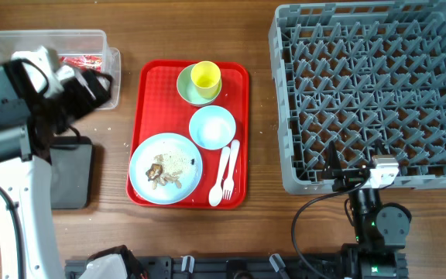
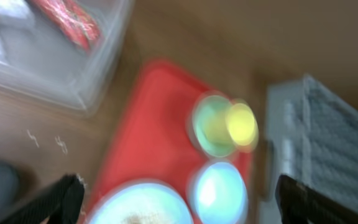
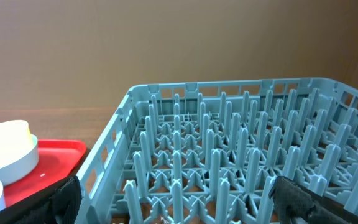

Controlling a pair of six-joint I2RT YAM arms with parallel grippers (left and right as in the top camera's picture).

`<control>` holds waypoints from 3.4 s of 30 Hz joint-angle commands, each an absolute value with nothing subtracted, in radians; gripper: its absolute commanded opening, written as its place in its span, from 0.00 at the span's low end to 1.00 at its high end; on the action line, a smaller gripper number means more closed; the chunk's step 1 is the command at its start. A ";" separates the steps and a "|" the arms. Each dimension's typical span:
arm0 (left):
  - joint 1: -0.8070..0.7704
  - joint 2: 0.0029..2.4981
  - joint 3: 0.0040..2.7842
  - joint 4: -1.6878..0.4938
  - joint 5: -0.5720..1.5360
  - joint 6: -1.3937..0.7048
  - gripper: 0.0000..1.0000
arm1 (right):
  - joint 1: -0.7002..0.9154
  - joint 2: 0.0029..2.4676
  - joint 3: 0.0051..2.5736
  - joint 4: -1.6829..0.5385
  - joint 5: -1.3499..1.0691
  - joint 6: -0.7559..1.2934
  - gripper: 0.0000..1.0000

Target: Sort waste into correct bins and load items into the dishwasher rack

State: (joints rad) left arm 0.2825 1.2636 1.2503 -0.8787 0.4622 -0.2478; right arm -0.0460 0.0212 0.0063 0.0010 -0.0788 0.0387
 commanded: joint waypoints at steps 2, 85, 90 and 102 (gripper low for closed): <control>0.243 1.257 1.244 -1.110 0.613 -0.278 1.00 | -0.051 0.018 0.005 0.004 -0.088 0.028 1.00; 0.326 1.257 1.243 -1.377 0.002 -0.719 1.00 | 0.803 1.637 1.395 -1.137 0.001 0.685 0.99; 0.326 1.257 1.243 -1.377 0.002 -0.719 1.00 | 0.885 1.763 1.481 -1.118 -0.014 0.691 1.00; 0.326 1.257 1.243 -1.377 0.002 -0.719 1.00 | 0.890 1.914 1.477 -1.017 -0.017 0.719 1.00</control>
State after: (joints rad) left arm 0.3210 1.2602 1.2476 -1.3800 0.0193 -0.7021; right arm 0.8932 1.8496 1.4597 -1.0157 -0.0051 0.7029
